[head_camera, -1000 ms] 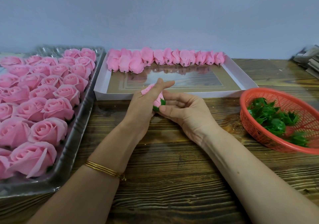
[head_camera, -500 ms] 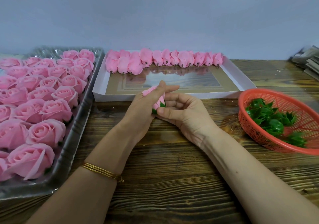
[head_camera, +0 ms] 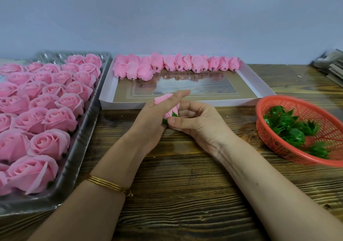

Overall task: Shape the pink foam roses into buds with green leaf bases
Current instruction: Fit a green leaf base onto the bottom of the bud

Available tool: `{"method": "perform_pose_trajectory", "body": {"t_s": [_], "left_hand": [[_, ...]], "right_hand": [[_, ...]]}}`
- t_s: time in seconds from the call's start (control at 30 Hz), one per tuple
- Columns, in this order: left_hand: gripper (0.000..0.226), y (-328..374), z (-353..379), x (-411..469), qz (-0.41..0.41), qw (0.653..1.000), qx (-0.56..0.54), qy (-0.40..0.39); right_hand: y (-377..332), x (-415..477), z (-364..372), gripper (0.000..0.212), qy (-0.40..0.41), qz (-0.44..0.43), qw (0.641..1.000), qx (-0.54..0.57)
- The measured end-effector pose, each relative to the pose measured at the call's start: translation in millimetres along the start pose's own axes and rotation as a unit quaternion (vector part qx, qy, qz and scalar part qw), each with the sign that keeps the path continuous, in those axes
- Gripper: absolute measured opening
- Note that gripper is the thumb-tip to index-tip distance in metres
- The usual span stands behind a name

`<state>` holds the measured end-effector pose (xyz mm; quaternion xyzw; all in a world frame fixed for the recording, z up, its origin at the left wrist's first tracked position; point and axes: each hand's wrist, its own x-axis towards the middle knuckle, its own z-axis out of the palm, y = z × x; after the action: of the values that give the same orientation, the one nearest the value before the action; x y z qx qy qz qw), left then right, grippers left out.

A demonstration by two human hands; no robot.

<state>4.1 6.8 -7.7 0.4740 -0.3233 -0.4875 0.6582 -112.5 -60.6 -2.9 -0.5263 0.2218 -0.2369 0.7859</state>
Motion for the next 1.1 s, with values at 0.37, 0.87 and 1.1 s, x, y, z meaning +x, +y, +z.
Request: {"method": "perform_pose_trajectory", "body": {"t_s": [0.37, 0.87, 1.1], "left_hand": [[0.059, -8.9, 3.7, 0.7, -0.004, 0.999, 0.02, 0.035], [0.02, -13.5, 9.8, 0.5, 0.023, 0.995, 0.046, 0.082], [0.031, -13.3, 11.8, 1.1, 0.021, 0.995, 0.027, 0.092]], "right_hand": [[4.4, 3.4, 0.7, 0.026, 0.18, -0.108, 0.976, -0.056], [10.4, 1.2, 10.3, 0.042, 0.122, -0.178, 0.958, -0.189], [10.9, 3.8, 7.8, 0.039, 0.121, -0.155, 0.959, -0.207]]}}
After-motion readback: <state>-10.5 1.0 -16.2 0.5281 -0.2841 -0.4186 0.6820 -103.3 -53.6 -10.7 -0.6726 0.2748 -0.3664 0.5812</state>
